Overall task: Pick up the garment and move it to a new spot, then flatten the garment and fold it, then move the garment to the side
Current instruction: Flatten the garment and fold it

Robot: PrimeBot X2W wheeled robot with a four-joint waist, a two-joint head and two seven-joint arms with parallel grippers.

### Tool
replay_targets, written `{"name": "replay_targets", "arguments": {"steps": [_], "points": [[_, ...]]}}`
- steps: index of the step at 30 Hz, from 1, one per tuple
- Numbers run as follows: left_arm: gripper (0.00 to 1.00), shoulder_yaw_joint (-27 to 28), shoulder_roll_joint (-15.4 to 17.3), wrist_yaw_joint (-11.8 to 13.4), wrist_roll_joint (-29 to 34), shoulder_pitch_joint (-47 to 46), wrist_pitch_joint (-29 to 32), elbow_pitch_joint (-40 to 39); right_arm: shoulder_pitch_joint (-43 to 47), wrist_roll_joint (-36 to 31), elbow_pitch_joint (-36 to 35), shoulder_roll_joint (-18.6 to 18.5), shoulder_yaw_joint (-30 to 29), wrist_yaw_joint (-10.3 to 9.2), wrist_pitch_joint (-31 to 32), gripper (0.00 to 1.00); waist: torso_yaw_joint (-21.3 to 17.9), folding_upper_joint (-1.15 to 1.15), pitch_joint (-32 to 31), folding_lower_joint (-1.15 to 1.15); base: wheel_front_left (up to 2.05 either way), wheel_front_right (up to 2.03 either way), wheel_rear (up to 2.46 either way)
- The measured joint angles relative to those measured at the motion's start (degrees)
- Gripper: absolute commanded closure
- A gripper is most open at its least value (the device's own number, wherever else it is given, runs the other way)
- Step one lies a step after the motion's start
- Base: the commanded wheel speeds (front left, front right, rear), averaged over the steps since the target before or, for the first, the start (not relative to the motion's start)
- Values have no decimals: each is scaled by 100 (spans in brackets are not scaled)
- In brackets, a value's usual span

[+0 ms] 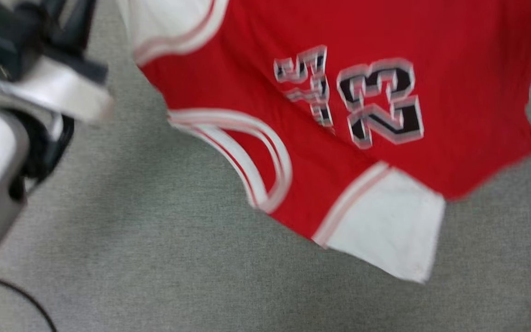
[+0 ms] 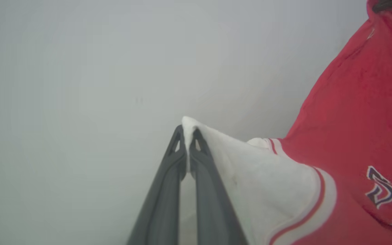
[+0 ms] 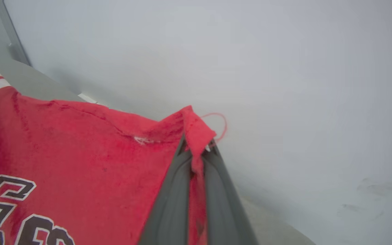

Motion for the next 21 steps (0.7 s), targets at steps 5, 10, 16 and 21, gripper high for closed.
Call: {"name": "replay_targets", "arguments": {"steps": [5,10,16,21], "points": [[100,119,-215,-372,156,-1402,277,412,-767,-534,467,455,-586,0,-250,100,-76,0,348,0,0,0,0],[100,107,-385,-839,459,-2796,475,1092,-1664,-1096,902,875,-1051,-1,-426,100,-137,0,682,0,0,0,0],[100,142,-745,-1372,675,-4459,437,2051,-2739,-1625,1379,1171,-1091,-1,-492,100,-228,0,998,0,0,0,0],[100,134,-1070,-1615,794,-5531,356,2735,-3535,-1894,1790,1279,-1045,-1,-627,100,-256,0,1138,0,0,0,0]]}}
